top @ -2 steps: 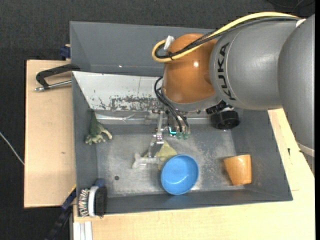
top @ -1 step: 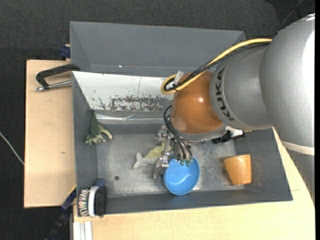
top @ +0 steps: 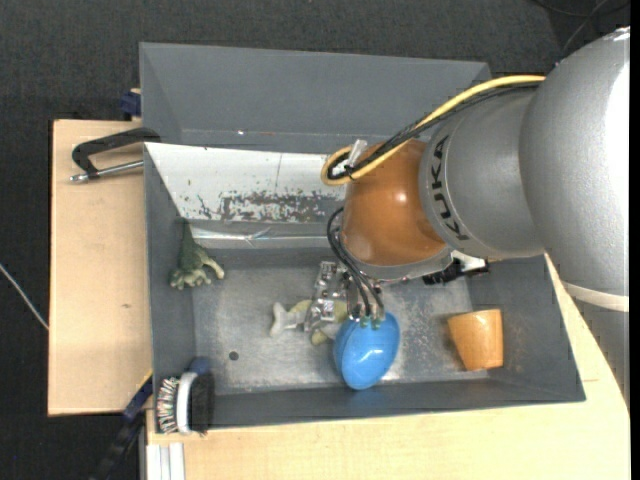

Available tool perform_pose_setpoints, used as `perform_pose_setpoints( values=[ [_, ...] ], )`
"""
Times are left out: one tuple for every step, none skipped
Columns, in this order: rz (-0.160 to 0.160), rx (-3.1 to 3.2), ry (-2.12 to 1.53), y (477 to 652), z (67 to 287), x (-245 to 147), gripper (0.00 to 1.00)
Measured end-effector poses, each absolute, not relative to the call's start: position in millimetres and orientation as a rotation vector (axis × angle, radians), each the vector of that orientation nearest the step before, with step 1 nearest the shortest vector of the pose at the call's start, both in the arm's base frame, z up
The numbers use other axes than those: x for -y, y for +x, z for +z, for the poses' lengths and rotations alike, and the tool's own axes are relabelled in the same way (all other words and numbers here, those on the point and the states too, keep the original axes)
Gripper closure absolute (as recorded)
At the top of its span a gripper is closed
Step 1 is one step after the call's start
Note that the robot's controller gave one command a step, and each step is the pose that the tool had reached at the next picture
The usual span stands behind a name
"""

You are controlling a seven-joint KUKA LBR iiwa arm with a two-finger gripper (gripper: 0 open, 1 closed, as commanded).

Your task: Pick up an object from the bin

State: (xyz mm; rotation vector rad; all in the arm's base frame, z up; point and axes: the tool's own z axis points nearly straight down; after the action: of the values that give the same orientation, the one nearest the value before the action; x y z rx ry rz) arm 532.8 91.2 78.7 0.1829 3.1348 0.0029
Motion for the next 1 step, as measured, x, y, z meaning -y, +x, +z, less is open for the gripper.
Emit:
perform_pose_setpoints(
  values=[
    [0.003, -3.124, 0.132, 535.1, 195.2, -63.8, 1.00]
  ],
)
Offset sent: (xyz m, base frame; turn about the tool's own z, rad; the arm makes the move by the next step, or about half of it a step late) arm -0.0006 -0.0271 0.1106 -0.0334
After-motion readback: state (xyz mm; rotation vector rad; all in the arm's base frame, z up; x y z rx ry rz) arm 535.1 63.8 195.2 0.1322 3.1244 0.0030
